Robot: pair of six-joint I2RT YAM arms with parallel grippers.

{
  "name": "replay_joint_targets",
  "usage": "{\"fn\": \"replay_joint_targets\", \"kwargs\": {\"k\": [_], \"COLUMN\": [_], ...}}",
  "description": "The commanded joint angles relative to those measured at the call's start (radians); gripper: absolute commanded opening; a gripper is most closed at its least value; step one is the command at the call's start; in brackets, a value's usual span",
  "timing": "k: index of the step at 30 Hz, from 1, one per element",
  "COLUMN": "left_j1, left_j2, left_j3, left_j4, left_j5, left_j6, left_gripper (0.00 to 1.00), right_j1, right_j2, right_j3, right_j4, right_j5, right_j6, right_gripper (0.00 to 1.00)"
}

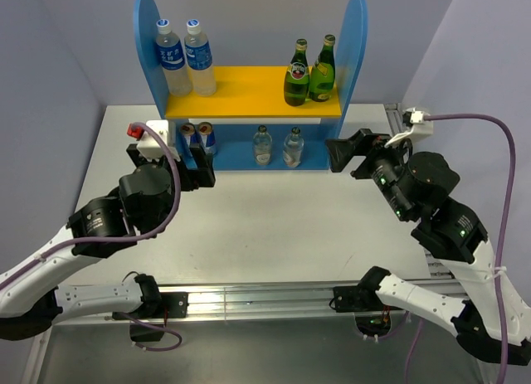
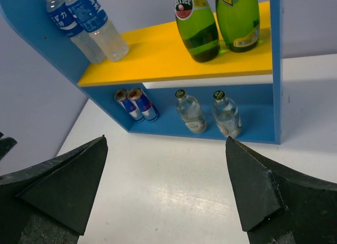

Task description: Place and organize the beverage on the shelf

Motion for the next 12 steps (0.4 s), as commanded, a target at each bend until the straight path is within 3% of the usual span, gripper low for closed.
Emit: {"fn": "replay_joint_targets", "kwargs": {"k": [1, 12], "left_j1": [0.0, 0.0], "left_j2": [-0.032, -0.029], "left_j3": [-0.002, -0.001], "left_j4": [-0.003, -0.007], "left_j5": [0.014, -0.015], "left_j6": [-0.007, -0.015], "left_gripper": [0.99, 0.99], "right_j1": [-0.001, -0.001], "right_j2": [-0.029, -0.035], "right_j3": [0.037, 0.032], "right_j4": [-0.04, -0.031], "right_j5": [-0.003, -0.005], "right_j6": [-0.023, -0.045], "right_gripper": [1.0, 1.0]}}
